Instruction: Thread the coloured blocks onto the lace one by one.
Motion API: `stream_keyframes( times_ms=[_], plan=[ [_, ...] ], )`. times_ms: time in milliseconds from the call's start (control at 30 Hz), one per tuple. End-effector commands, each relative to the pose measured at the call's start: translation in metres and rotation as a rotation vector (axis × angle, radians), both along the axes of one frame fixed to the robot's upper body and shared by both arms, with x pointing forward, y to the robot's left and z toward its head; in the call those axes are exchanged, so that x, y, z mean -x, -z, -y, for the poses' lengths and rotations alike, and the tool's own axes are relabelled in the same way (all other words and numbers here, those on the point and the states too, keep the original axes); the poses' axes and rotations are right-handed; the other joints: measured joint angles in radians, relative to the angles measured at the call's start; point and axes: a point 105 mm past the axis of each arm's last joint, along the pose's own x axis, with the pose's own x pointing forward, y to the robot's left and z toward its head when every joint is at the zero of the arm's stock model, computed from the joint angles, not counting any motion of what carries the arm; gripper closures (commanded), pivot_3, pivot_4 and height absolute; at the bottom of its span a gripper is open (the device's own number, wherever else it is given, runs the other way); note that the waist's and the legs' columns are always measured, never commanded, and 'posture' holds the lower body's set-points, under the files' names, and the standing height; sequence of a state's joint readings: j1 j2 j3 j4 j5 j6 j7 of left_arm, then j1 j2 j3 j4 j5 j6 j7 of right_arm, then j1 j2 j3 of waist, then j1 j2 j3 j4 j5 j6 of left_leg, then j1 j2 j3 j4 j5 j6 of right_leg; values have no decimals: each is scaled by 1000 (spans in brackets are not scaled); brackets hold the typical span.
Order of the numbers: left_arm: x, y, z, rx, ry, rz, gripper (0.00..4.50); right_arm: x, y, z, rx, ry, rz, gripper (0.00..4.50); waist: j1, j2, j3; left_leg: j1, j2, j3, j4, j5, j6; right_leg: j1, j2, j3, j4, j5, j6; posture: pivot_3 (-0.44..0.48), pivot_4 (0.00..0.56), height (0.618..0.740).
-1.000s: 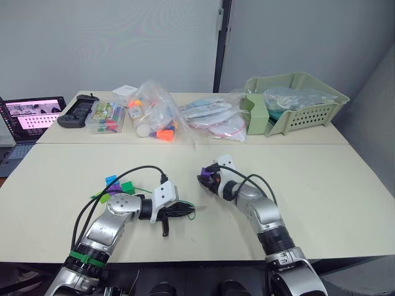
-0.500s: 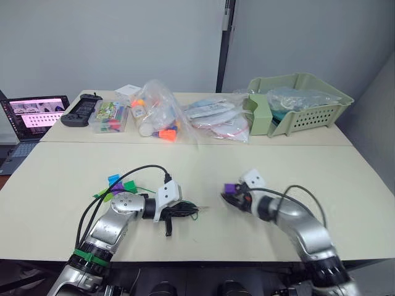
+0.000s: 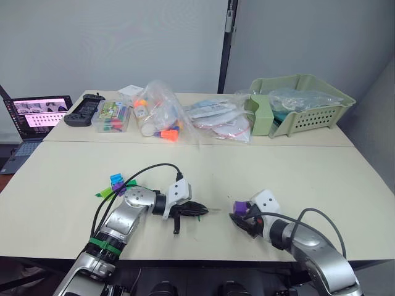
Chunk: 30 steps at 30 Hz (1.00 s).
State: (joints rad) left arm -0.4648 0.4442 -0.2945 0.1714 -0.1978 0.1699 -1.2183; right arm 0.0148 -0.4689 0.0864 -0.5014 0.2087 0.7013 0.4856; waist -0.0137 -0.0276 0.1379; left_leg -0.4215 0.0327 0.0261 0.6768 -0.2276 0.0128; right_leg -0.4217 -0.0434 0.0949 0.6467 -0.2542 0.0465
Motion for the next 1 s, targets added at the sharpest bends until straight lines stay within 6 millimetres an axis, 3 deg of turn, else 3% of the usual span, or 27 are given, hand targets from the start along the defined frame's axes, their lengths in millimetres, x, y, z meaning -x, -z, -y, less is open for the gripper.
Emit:
stream_keyframes(
  times_ms=[33,233,400,633,733,967,1000],
  plan=[
    [-1,-11,5,13,41,49,4500,7,-11,4,-7,25,51,16,1,0,0,0,0,0,0,0,0,0,0,0,0,0,0,0,150,734],
    [0,-11,4,3,63,42,4500,20,-9,-1,-133,218,66,16,0,0,0,0,0,-1,0,0,0,0,0,0,0,0,0,0,150,734],
    [0,-11,5,-12,87,35,4500,11,-5,-6,-220,362,79,16,-2,0,0,0,1,0,0,0,0,0,0,0,1,0,0,0,150,734],
    [-3,-15,1,-36,104,38,4500,2,3,-6,-211,477,109,16,-2,0,0,0,1,0,0,0,0,-1,0,0,0,0,0,0,150,734],
    [-4,-16,0,-39,107,39,4500,2,3,-5,-191,487,124,763,-1,0,0,0,0,0,0,0,0,-1,0,0,0,0,0,0,150,734],
    [-4,-16,3,-35,115,42,4500,9,-3,5,-158,490,149,3211,-1,0,0,0,0,0,0,0,0,0,0,0,0,0,0,0,150,734],
    [-4,-16,5,-30,119,43,4500,12,-4,6,-154,487,149,3336,0,0,0,0,0,0,0,0,0,0,0,0,0,0,0,0,150,734]
  ],
)
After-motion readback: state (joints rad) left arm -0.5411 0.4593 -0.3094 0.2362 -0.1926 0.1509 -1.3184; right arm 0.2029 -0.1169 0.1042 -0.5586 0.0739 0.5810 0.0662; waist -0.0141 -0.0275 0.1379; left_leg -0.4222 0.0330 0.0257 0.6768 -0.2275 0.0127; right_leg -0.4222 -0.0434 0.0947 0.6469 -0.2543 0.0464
